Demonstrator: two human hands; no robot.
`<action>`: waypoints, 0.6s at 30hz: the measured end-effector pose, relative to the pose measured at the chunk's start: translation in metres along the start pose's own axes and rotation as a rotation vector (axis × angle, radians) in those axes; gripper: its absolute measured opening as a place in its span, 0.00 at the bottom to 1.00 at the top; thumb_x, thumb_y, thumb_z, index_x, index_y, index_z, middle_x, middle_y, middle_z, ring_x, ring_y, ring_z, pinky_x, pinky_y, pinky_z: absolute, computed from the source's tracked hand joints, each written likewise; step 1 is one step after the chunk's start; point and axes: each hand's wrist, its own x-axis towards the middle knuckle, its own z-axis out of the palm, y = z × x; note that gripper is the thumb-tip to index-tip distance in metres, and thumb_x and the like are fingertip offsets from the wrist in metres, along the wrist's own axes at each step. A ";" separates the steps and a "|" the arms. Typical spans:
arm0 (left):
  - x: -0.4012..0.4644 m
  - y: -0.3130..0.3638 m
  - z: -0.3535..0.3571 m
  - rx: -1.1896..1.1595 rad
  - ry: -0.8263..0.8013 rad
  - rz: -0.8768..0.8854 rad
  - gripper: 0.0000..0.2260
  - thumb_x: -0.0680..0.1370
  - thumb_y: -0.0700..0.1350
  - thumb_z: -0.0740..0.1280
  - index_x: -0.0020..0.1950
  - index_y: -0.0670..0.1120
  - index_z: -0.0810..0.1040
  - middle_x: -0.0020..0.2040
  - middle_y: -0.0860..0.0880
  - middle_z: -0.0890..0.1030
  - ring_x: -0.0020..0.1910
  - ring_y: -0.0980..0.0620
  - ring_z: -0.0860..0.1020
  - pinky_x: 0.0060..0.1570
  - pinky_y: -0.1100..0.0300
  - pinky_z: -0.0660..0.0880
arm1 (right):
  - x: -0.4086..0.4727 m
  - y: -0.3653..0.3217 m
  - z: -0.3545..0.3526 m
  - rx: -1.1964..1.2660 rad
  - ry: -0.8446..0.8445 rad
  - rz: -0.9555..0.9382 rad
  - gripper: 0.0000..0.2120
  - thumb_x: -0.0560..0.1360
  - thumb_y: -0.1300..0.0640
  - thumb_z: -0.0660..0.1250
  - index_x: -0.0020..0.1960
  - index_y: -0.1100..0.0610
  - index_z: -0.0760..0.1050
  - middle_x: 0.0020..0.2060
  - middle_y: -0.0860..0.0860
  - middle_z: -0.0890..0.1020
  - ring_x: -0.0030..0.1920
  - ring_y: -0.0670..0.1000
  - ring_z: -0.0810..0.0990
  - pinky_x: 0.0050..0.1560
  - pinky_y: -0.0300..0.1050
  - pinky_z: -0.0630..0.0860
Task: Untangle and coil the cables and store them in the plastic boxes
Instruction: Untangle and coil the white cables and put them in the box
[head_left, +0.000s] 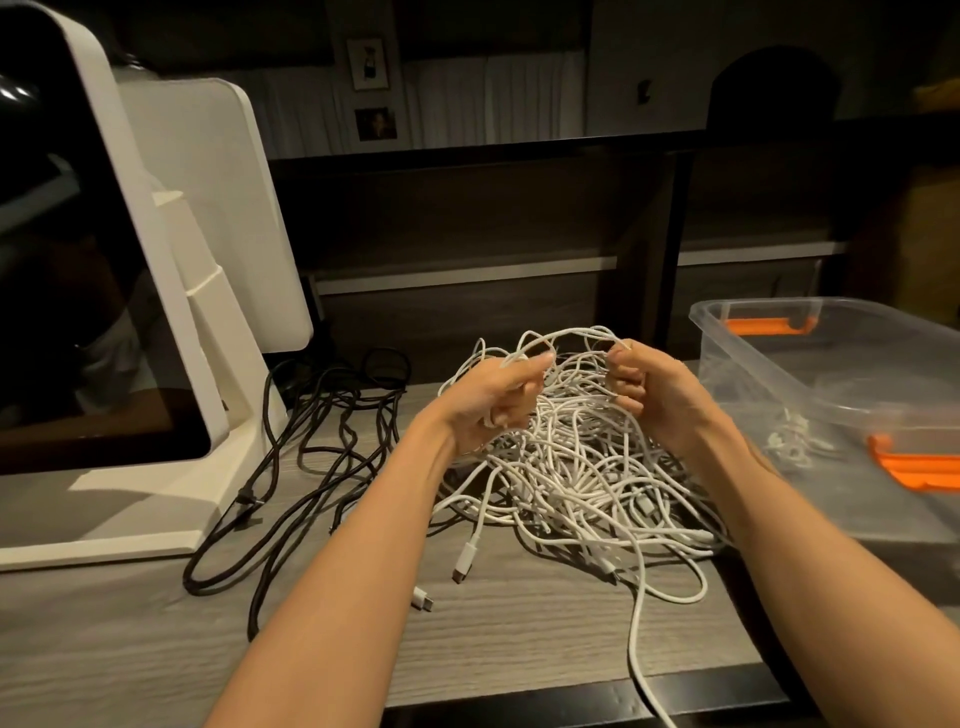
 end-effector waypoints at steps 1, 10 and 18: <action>-0.001 0.001 0.000 0.015 0.002 0.000 0.19 0.73 0.53 0.66 0.29 0.48 0.62 0.22 0.55 0.60 0.21 0.58 0.58 0.32 0.62 0.61 | 0.000 -0.001 -0.002 0.018 -0.026 0.006 0.21 0.57 0.57 0.76 0.37 0.54 0.63 0.27 0.45 0.63 0.24 0.41 0.59 0.23 0.34 0.53; 0.011 -0.008 0.010 0.032 0.518 0.090 0.19 0.82 0.57 0.57 0.48 0.45 0.80 0.25 0.53 0.63 0.23 0.58 0.60 0.30 0.64 0.63 | -0.004 0.006 0.016 -0.526 0.188 -0.149 0.18 0.78 0.51 0.65 0.32 0.53 0.64 0.26 0.47 0.64 0.26 0.43 0.61 0.28 0.35 0.60; 0.010 0.000 0.015 -0.467 0.415 0.159 0.20 0.83 0.56 0.51 0.46 0.48 0.79 0.48 0.52 0.84 0.49 0.56 0.79 0.52 0.60 0.73 | -0.012 0.005 0.028 -0.785 0.150 -0.142 0.17 0.76 0.51 0.67 0.36 0.62 0.70 0.25 0.50 0.75 0.23 0.47 0.71 0.31 0.43 0.73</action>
